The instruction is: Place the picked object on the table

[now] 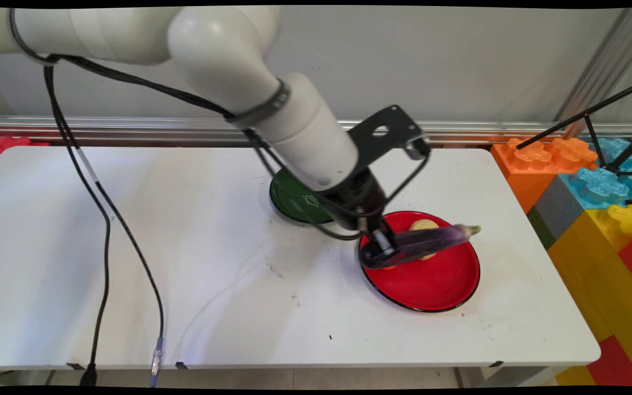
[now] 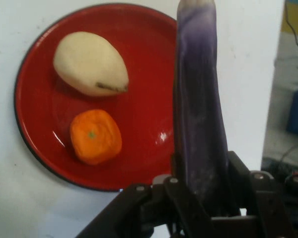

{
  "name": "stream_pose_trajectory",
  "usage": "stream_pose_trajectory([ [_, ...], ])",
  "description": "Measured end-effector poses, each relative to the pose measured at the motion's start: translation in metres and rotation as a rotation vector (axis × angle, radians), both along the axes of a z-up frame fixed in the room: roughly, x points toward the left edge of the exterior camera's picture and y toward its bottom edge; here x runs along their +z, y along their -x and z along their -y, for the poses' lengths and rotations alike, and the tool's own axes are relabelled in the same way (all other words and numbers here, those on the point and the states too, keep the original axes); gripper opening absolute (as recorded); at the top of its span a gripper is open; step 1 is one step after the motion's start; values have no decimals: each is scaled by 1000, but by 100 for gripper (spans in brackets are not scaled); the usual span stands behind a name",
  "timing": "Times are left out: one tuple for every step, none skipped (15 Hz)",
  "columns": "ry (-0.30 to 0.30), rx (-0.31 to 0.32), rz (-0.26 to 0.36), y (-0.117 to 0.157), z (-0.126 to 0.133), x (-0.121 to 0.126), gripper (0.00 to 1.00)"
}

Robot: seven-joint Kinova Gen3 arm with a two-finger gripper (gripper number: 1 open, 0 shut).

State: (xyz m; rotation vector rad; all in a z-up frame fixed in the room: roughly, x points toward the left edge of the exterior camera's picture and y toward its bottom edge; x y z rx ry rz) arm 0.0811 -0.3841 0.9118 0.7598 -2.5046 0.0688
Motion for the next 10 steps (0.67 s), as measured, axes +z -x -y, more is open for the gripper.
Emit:
stream_pose_trajectory([
  [1,-38,4,-9,0,-1,0],
  [2,-71,7,-17,0,-2,0],
  [5,-111,11,-25,1,-4,0],
  [9,-150,16,-34,3,-6,0],
  [12,-185,19,-42,4,-9,0],
  [17,-226,23,-51,6,-13,0],
  [21,-261,26,-59,7,-17,0],
  [27,-297,31,-67,10,-22,0],
  [33,-328,37,-75,13,-27,0],
  [36,-350,44,-83,16,-31,0],
])
